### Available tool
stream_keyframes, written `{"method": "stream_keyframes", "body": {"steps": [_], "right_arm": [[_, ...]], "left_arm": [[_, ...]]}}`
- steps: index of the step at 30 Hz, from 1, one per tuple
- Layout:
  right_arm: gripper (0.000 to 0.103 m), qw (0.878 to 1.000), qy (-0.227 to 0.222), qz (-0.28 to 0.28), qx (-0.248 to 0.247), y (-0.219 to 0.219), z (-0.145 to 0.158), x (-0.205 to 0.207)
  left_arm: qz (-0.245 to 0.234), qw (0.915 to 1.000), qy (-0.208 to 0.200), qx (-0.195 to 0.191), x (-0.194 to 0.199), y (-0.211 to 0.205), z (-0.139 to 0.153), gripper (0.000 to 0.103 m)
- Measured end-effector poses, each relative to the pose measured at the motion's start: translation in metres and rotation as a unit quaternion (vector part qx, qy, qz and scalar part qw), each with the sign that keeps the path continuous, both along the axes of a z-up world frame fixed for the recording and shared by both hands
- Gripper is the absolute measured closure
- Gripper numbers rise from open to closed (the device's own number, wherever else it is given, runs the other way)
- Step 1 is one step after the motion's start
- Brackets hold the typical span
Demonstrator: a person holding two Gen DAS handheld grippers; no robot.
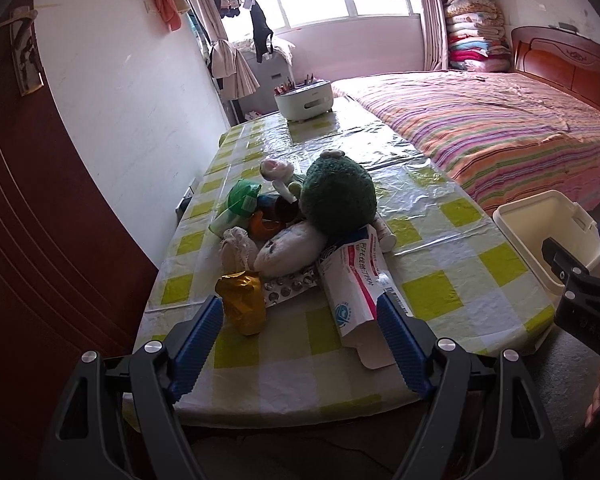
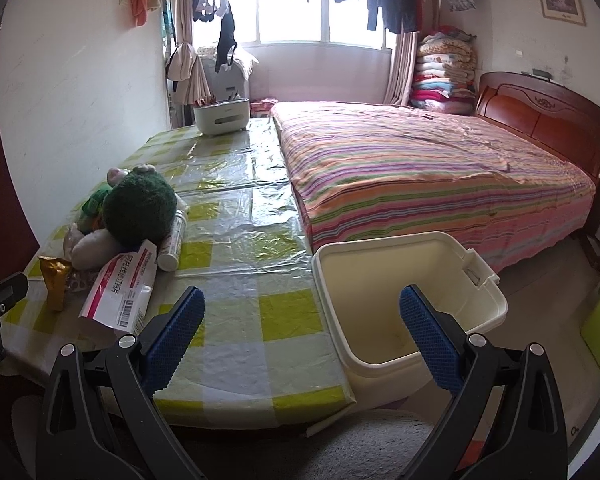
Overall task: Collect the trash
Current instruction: 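Move both tools toward the cluttered table near the medicine box, then grasp the white-and-red medicine box with the right tool while the left tool grasps the yellow wrapper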
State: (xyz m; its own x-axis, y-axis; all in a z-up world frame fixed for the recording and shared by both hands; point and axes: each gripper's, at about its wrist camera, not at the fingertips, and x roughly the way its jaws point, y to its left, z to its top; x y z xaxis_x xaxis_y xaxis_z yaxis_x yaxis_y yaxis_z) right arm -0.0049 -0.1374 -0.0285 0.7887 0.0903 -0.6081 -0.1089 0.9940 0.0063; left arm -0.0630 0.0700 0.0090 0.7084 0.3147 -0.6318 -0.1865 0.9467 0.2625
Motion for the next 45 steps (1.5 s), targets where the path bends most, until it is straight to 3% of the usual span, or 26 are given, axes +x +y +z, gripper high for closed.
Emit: {"method": "stream_keyframes", "body": {"steps": [18, 24, 27, 30, 38, 45], "right_arm": [[0.006, 1.0, 0.012, 0.026, 0.006, 0.015, -0.001, 0.009], [0.006, 0.994, 0.027, 0.081, 0.073, 0.03, 0.0, 0.015], [0.006, 0.983, 0.045, 0.124, 0.126, 0.044, 0.0, 0.018], [0.006, 0.975, 0.063, 0.16, 0.143, 0.067, -0.002, 0.021], [0.006, 0.969, 0.102, 0.211, 0.073, 0.142, -0.007, 0.041], [0.006, 0.964, 0.171, 0.203, 0.01, 0.183, -0.047, 0.076]], "left_arm": [[0.03, 0.9995, -0.01, -0.005, -0.004, 0.022, 0.001, 0.026], [0.075, 0.9966, -0.012, -0.031, -0.014, 0.059, -0.001, 0.026], [0.103, 0.9937, -0.017, -0.039, -0.024, 0.08, -0.003, 0.026], [0.124, 0.9911, -0.014, -0.046, -0.032, 0.094, -0.006, 0.026], [0.15, 0.9875, 0.002, -0.048, -0.039, 0.11, -0.016, 0.026], [0.16, 0.9857, 0.01, -0.054, -0.039, 0.124, -0.018, 0.026]]}}
